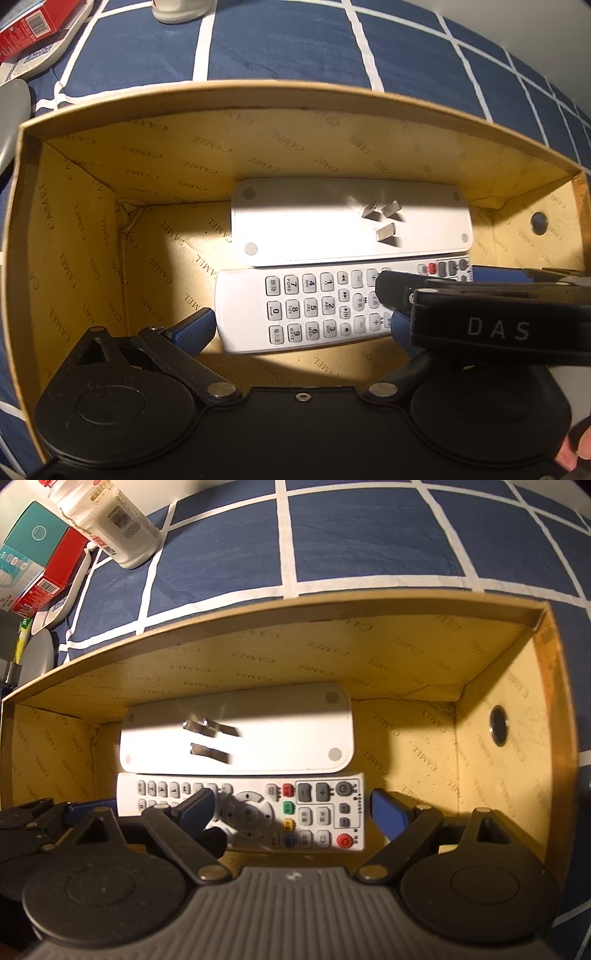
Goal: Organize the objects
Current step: 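Lower the grey remote into the box beside the adapter plate, then open the right gripper and lift it out of the box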
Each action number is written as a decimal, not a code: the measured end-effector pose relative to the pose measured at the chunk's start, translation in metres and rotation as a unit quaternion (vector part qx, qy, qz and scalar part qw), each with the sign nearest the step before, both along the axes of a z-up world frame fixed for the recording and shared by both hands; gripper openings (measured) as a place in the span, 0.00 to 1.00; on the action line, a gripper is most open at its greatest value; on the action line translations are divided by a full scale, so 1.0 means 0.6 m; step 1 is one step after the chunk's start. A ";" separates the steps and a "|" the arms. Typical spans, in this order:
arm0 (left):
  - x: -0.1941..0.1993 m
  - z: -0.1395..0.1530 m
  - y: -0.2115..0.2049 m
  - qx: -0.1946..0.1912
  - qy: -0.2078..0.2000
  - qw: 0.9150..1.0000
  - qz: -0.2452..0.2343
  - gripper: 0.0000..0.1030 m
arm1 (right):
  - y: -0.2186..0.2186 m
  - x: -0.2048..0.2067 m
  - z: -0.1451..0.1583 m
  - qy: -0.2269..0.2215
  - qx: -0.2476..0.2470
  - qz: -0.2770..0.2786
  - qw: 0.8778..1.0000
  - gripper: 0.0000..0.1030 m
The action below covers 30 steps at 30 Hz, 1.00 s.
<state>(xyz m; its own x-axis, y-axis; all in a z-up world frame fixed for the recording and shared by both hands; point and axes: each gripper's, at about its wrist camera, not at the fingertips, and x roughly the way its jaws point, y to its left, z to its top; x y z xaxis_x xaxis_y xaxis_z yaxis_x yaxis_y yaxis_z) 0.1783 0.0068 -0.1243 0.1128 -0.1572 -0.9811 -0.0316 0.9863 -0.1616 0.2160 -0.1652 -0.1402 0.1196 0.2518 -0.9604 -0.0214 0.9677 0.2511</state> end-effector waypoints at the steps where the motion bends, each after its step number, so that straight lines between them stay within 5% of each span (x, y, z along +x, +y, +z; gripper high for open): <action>1: -0.001 0.004 0.001 0.000 -0.003 1.000 0.000 0.98 | -0.002 -0.001 0.003 0.000 0.002 -0.001 1.000 0.88; 16: -0.068 0.097 -0.029 0.003 -0.054 0.999 -0.003 0.99 | -0.012 -0.060 0.113 -0.058 0.023 -0.001 0.998 0.89; 30: -0.191 0.187 -0.064 0.018 -0.110 0.994 -0.005 0.99 | -0.069 -0.192 0.214 -0.119 0.030 -0.033 0.992 0.90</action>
